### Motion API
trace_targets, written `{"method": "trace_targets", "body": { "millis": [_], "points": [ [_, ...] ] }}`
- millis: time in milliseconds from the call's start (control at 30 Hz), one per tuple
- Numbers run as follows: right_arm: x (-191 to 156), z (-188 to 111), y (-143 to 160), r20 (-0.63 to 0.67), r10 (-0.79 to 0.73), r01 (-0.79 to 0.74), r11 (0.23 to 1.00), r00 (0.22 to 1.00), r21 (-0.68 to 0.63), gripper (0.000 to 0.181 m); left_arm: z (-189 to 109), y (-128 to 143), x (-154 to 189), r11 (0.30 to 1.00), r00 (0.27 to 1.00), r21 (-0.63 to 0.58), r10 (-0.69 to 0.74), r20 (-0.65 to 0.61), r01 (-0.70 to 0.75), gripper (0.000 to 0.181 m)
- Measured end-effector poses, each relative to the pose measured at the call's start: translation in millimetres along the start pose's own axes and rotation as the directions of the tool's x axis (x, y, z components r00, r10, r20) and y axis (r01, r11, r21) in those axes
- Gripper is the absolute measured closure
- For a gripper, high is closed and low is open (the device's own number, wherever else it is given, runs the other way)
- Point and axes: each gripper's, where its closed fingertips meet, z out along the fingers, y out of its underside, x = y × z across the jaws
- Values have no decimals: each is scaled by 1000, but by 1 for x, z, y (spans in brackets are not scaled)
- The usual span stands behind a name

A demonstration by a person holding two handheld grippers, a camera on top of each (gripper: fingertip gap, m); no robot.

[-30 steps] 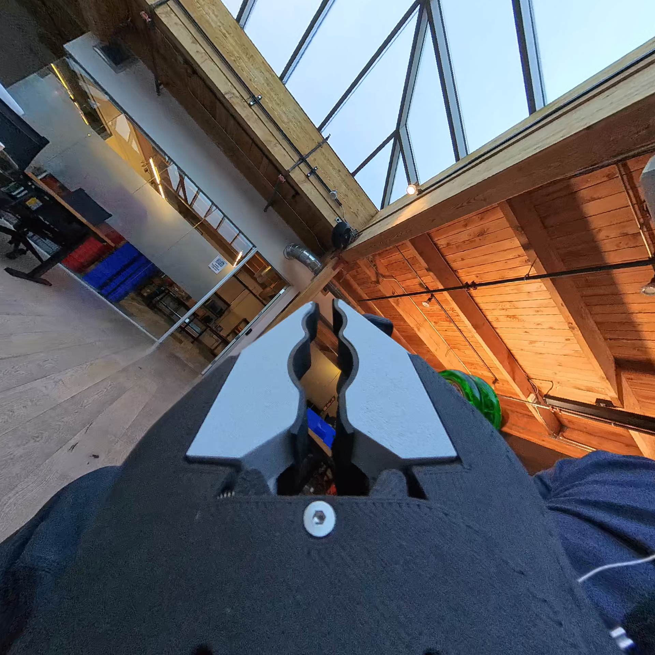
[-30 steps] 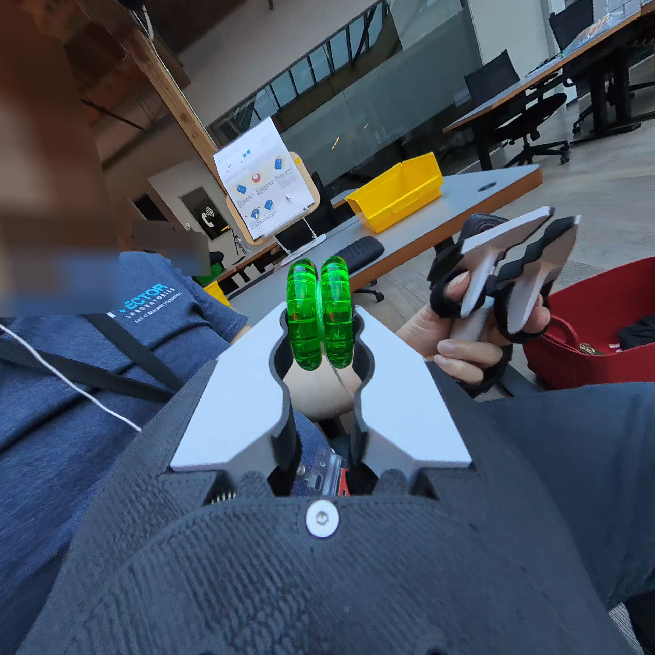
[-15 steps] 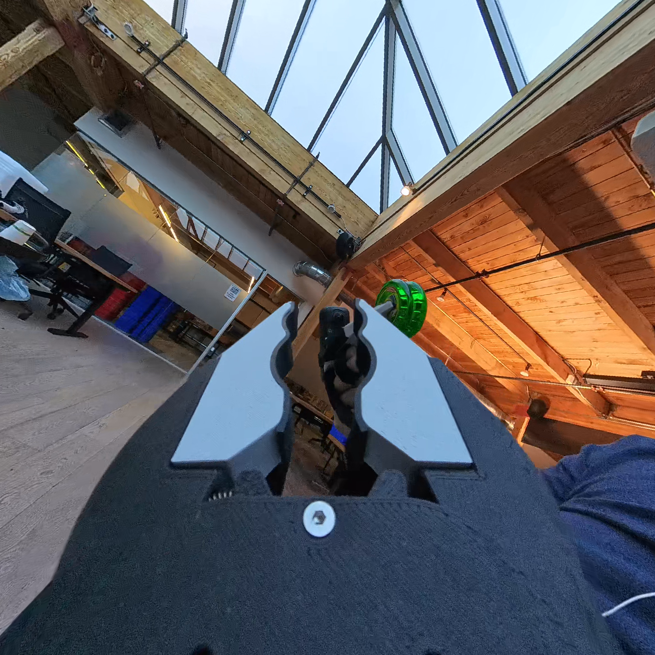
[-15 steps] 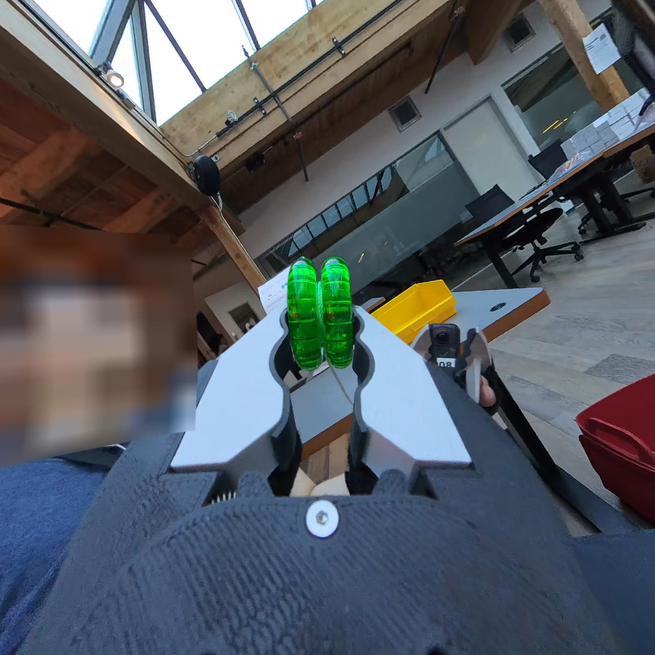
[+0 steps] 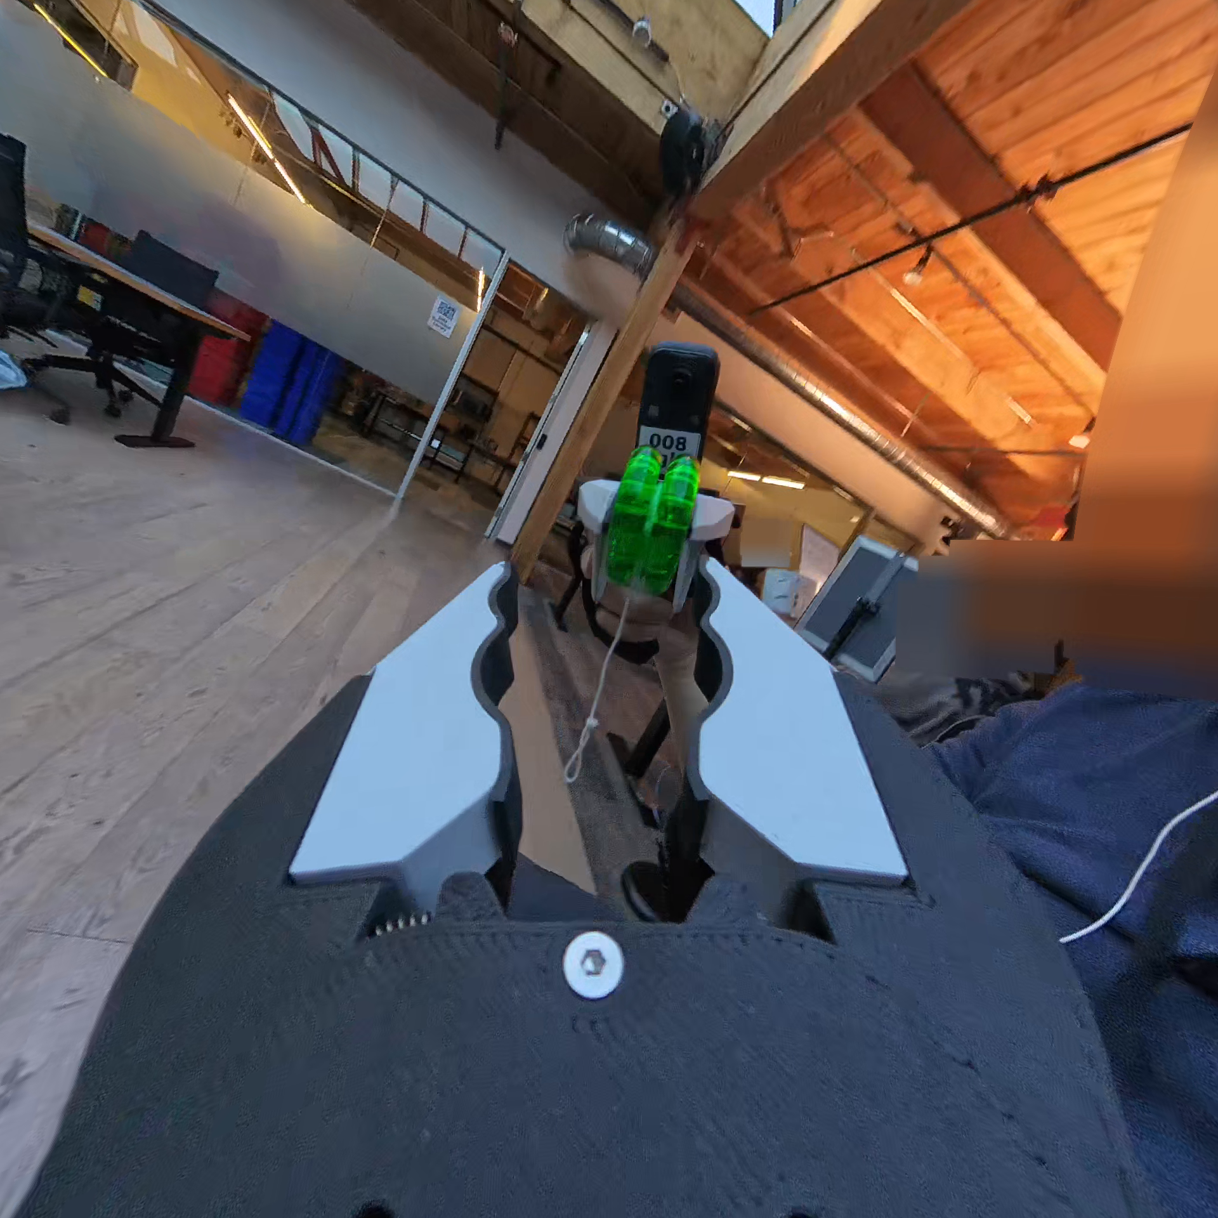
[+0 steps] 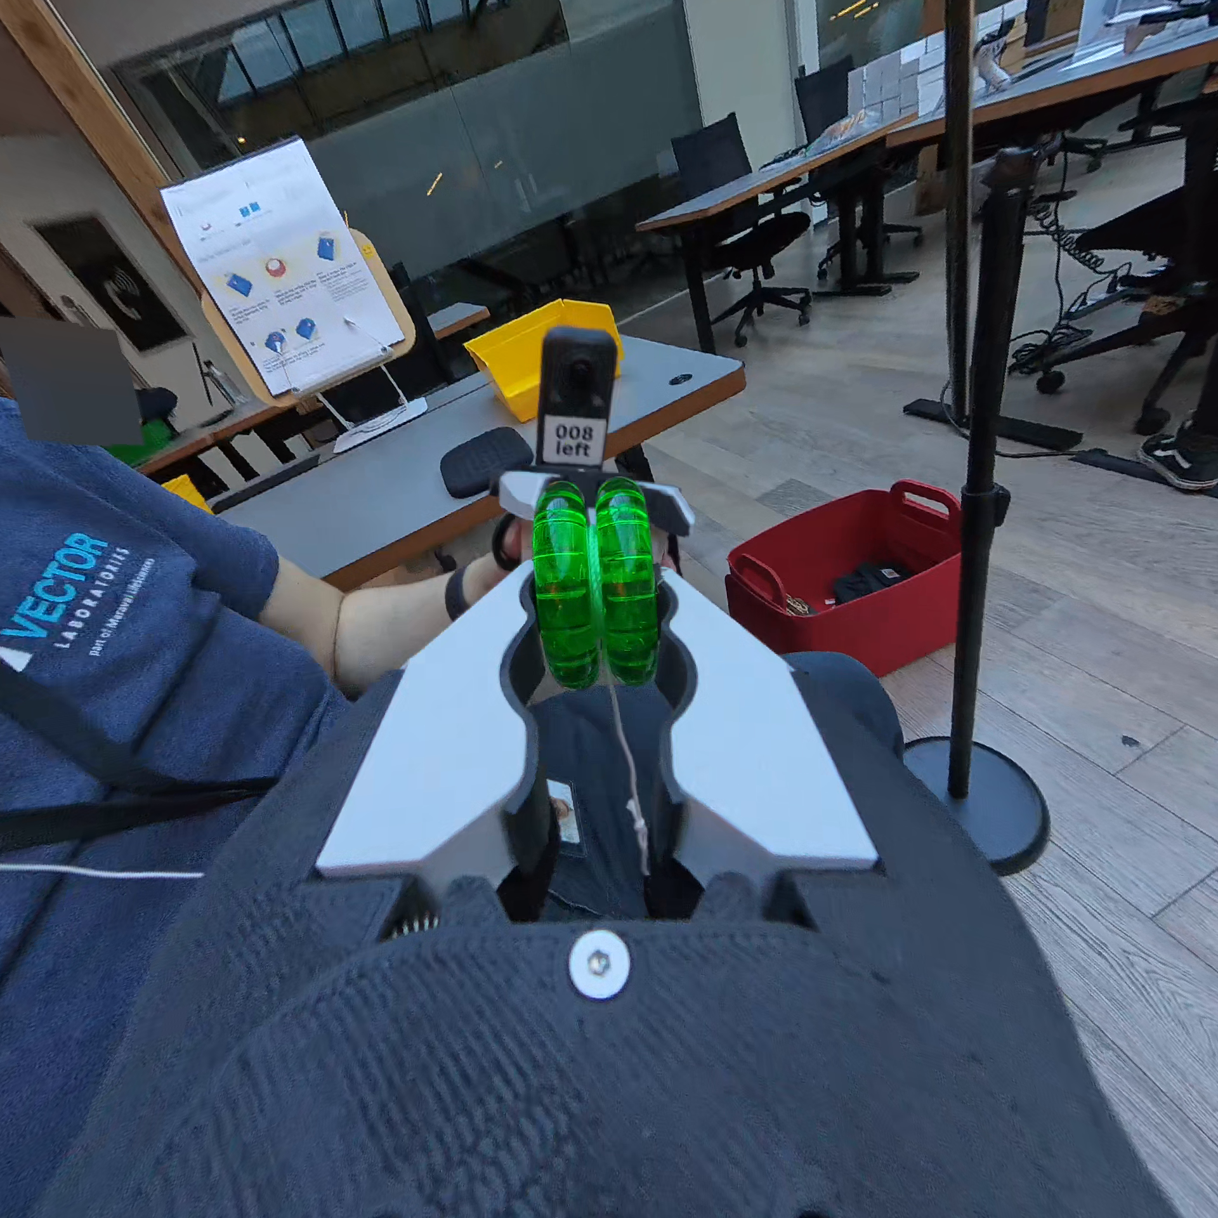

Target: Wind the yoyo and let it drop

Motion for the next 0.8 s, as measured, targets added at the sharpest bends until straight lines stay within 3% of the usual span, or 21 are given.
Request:
{"method": "trace_targets", "body": {
  "millis": [133, 233, 333, 433, 533, 667, 800],
  "points": [
    [-4, -19, 1, 107, 43, -44, 999, 993, 3, 153, 59, 4, 6, 971, 985, -175, 171, 23, -165, 123],
    [-9, -44, -13, 157, 65, -80, 993, 986, 89, 153, 97, -8, 20, 984, 993, -144, 100, -61, -107, 124],
    [3, -71, -26, 118, 78, -93, 988, 990, 126, 153, 122, -8, 22, 982, 994, -161, 85, -62, -94, 127],
    [15, -94, -38, 120, 122, -143, 972, 985, 188, 154, 137, -5, 22, 976, 996, -199, 89, -32, -93, 130],
    [17, -105, -44, 218, 205, -253, 942, 954, 222, 154, 144, 4, 16, 962, 995, -255, 102, 15, -95, 131],
    [25, -99, -44, 204, 224, -267, 938, 953, 219, 154, 151, 15, 17, 960, 997, -272, 72, 2, -68, 130],
    [28, -90, -42, 200, 235, -275, 939, 951, 207, 154, 149, 16, 6, 966, 999, -257, 33, 9, -29, 145]
  ]
}}
